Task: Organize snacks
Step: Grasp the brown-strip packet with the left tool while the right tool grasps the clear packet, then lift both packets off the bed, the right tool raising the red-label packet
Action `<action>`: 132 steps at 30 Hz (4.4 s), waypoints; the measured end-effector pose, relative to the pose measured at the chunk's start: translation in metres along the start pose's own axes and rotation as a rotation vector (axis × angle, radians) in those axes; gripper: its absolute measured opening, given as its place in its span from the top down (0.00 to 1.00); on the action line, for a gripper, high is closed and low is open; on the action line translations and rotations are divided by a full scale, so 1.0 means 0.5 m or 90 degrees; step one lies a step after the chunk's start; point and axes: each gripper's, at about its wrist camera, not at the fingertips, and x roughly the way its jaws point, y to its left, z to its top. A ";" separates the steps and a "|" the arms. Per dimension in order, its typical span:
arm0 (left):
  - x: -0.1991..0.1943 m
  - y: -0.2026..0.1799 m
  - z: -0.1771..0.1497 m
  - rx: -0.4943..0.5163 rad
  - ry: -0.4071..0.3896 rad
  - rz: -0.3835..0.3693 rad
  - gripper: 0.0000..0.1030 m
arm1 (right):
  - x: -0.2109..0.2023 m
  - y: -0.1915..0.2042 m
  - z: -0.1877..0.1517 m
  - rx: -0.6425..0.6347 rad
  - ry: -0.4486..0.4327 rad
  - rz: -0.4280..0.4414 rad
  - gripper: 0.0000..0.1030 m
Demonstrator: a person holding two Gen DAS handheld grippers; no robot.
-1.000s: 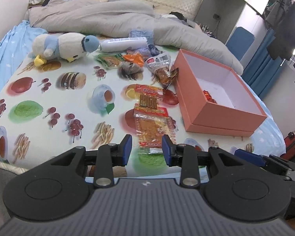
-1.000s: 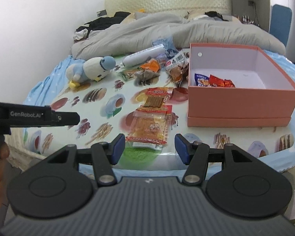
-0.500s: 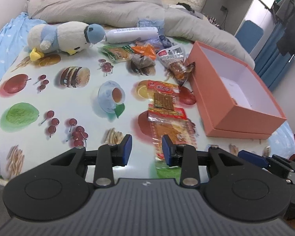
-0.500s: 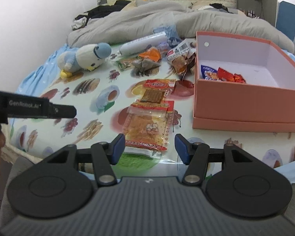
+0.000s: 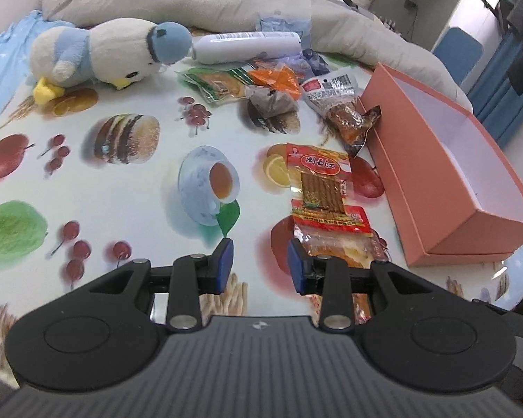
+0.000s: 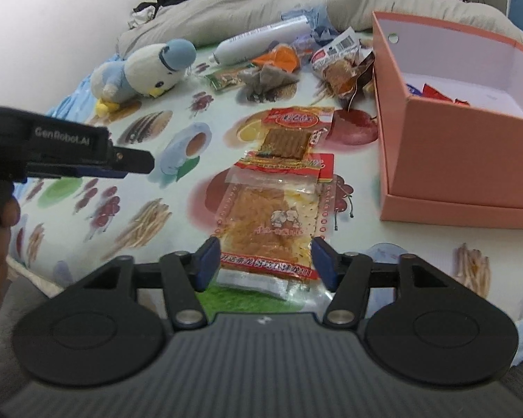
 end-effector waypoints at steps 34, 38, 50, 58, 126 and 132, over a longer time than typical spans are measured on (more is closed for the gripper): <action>0.319 -0.161 0.126 0.193 0.108 -0.037 0.24 | 0.103 0.013 -0.029 -0.055 -0.006 -0.055 0.00; 0.325 -0.170 0.118 0.211 0.107 -0.025 0.25 | 0.098 0.014 -0.034 -0.067 -0.010 -0.052 0.02; 0.323 -0.192 0.100 0.241 0.103 -0.004 0.38 | 0.085 0.021 -0.023 -0.085 -0.009 -0.039 0.31; 0.302 -0.187 0.087 0.256 0.101 -0.017 0.42 | 0.072 -0.002 -0.005 -0.055 -0.013 -0.007 0.58; 0.119 -0.088 -0.094 0.160 0.086 0.074 0.14 | 0.026 0.004 -0.048 -0.143 -0.026 -0.013 0.68; 0.114 -0.084 -0.087 0.159 0.084 0.065 0.36 | 0.016 -0.018 -0.045 -0.113 -0.028 -0.022 0.73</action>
